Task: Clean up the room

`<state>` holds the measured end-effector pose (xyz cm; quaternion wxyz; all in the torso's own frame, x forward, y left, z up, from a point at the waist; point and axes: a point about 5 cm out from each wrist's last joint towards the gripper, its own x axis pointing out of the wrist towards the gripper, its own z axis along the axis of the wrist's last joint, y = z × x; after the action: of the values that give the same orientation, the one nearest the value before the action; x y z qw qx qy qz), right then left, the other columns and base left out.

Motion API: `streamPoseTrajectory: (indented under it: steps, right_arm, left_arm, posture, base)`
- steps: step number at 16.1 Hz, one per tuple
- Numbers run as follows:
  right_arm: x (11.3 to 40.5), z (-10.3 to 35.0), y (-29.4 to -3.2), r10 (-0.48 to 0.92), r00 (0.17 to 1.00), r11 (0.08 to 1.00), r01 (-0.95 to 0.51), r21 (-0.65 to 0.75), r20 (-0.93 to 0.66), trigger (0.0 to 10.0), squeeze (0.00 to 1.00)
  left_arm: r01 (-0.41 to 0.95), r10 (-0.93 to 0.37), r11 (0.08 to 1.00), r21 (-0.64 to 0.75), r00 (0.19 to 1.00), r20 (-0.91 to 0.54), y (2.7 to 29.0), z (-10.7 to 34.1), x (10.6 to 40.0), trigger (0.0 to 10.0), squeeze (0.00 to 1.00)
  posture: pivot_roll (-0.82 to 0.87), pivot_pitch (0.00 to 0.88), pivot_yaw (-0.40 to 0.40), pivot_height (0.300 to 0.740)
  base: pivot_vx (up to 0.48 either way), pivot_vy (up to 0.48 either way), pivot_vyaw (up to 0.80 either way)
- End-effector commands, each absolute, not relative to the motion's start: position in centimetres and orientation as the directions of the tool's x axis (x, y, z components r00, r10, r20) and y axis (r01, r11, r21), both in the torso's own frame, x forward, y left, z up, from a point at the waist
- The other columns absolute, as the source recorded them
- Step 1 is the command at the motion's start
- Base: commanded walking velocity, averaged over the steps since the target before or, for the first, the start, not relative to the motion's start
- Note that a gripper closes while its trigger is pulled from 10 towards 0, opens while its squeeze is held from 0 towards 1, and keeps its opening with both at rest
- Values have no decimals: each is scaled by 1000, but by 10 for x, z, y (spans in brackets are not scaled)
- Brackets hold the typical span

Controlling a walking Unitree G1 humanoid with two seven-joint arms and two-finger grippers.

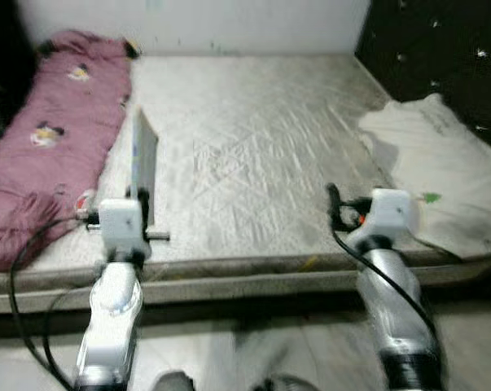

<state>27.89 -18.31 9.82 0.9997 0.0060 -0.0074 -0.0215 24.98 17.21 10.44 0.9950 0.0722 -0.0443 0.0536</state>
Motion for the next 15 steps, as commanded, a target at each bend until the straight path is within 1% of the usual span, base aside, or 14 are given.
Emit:
streamPoseTrajectory:
  steps: [1, 3, 5, 6, 15]
  right_arm:
    - [280, 105, -180, -32, 999, 999, 32, 17, 31, 10000, 0]
    - [282, 108, -176, 0, 1000, 1000, 0, -2, 23, 10000, 0]
    - [280, 109, -175, 4, 1000, 1000, -4, -5, 19, 10000, 0]
    - [280, 109, -175, 1, 1000, 1000, -1, -3, 16, 10000, 0]
    - [284, 111, -174, 3, 1000, 1000, -3, 7, 15, 10000, 0]
  left_arm:
    - [-191, 168, 970, 153, 974, 150, 184, 118, 250, 10000, 0]
    - [-136, 114, 981, 139, 981, 157, 176, 123, 255, 10000, 0]
    - [-115, 90, 981, 154, 983, 160, 172, 126, 256, 10000, 0]
    - [-77, 53, 988, 137, 983, 176, 169, 129, 256, 10000, 0]
    - [-63, 41, 990, 129, 985, 167, 168, 129, 261, 10000, 0]
  posture:
    - [7, 0, -27, 740]
    - [9, 0, -31, 740]
    - [7, 0, -35, 740]
    - [3, 0, -32, 740]
    - [1, 0, -21, 740]
  base:
    - [0, 0, 0]
    - [0, 0, 0]
    - [0, 0, 0]
    - [0, 0, 0]
    - [376, 0, 0]
